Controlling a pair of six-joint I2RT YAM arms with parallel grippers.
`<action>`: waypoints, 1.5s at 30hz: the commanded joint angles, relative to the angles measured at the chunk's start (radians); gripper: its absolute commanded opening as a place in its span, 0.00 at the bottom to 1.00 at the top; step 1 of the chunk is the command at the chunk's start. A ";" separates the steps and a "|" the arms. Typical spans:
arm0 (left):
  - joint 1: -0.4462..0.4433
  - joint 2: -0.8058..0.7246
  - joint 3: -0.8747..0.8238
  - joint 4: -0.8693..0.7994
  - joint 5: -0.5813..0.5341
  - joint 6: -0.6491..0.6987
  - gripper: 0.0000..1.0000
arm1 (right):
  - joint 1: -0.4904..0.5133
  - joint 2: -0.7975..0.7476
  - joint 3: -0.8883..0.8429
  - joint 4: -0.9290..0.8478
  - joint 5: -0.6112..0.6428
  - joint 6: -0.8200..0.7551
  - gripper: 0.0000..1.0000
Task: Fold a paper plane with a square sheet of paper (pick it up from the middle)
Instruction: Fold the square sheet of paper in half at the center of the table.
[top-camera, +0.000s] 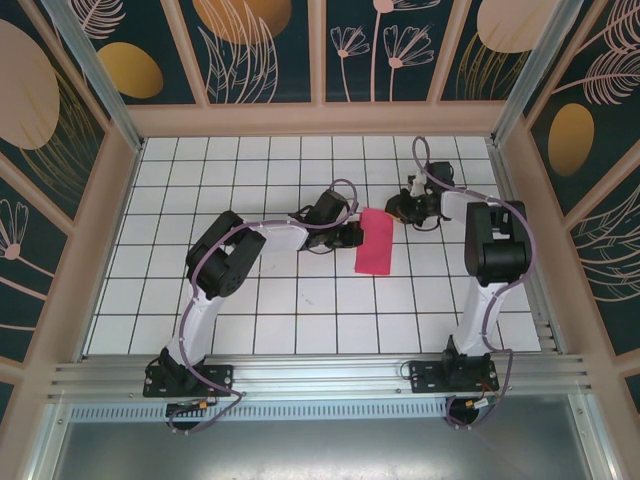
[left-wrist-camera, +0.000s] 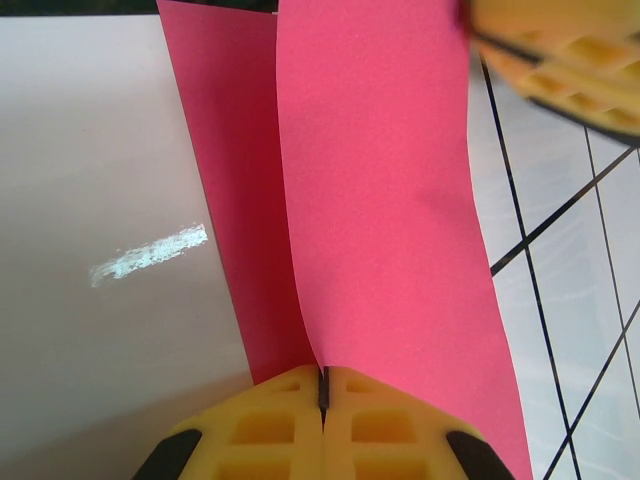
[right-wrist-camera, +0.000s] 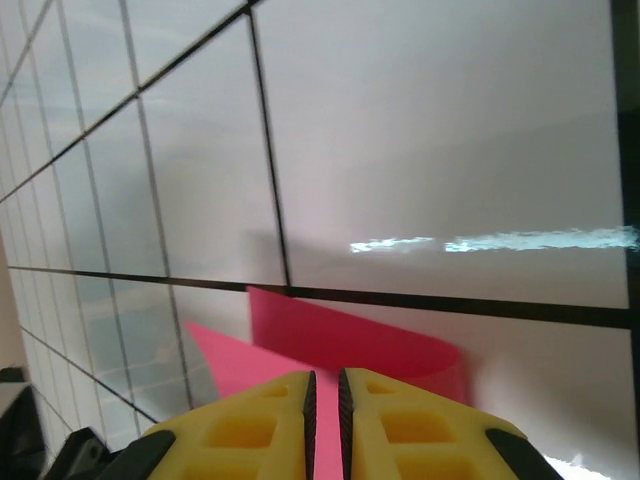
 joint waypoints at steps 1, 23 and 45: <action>0.005 0.034 -0.004 -0.083 -0.012 0.018 0.04 | -0.008 0.068 0.034 -0.025 0.062 -0.002 0.18; 0.005 0.038 0.002 -0.080 -0.007 0.006 0.03 | -0.010 0.020 0.085 -0.086 0.010 -0.013 0.18; 0.005 0.028 -0.010 -0.072 -0.003 0.003 0.03 | -0.004 -0.134 0.004 -0.077 -0.007 -0.024 0.22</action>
